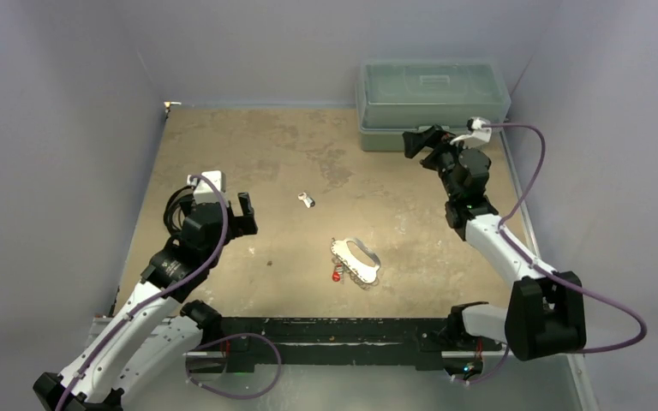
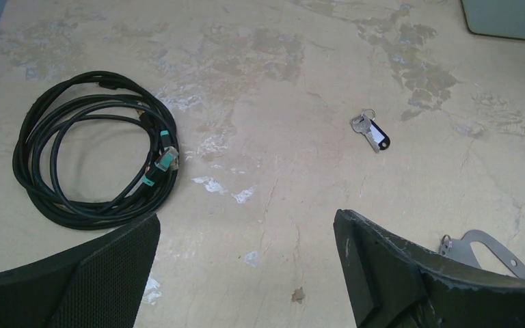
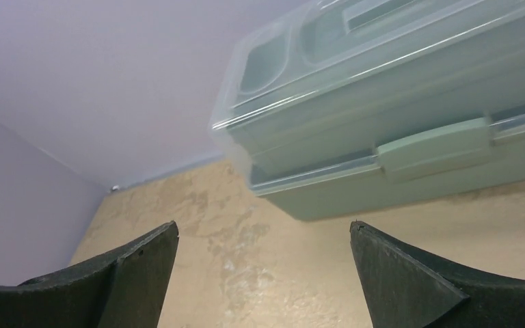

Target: Put the keys on the keyring

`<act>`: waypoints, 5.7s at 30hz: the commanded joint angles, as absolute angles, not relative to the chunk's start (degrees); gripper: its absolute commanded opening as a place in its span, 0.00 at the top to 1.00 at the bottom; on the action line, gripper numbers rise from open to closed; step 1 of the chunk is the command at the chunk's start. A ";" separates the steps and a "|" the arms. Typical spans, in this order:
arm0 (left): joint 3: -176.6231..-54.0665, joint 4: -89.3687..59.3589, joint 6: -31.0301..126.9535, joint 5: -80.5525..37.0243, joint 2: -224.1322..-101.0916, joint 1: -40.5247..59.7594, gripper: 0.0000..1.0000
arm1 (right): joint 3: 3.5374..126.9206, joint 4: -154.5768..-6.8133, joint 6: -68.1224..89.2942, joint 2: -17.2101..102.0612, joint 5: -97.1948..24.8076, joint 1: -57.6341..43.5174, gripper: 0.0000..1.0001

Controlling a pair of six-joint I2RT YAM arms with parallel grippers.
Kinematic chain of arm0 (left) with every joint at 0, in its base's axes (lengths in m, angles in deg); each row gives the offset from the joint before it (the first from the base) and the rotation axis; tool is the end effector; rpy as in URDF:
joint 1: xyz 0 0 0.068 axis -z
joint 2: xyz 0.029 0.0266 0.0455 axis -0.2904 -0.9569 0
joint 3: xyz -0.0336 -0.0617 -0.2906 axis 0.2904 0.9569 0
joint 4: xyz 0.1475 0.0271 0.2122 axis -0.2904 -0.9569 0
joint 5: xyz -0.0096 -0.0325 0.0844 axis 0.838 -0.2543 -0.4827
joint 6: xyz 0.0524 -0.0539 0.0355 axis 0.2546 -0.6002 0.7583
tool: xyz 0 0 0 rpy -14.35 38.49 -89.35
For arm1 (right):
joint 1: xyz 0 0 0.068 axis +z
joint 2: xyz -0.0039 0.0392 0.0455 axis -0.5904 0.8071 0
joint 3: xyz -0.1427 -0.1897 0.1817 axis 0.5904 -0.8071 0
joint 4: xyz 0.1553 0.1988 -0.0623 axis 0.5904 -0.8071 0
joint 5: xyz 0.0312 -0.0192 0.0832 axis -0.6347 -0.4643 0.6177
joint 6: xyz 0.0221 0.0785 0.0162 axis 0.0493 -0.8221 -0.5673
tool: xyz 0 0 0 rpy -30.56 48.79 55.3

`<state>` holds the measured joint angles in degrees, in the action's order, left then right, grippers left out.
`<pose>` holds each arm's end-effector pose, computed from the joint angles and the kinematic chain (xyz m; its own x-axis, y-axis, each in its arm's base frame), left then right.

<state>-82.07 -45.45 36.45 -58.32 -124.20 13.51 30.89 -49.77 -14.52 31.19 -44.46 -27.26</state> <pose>0.1489 -0.0475 0.2952 -0.3844 -0.1748 -0.9065 -0.0777 0.9845 -0.1570 0.3051 0.0470 0.3276 -0.0503 0.5273 -0.8482 -0.1387 0.8374 0.5288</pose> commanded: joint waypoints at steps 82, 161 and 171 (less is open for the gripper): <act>-83.08 -43.98 39.06 -57.09 -123.03 13.18 0.05 | 106.05 -109.59 20.79 99.28 -22.76 0.73 0.62; -83.17 -43.47 39.68 -55.65 -121.01 13.09 0.05 | 33.87 -93.68 -24.38 32.66 -51.98 9.34 0.27; -82.92 -43.73 39.76 -55.15 -119.64 13.09 0.05 | 24.77 -87.82 -28.52 27.43 -45.69 9.34 0.70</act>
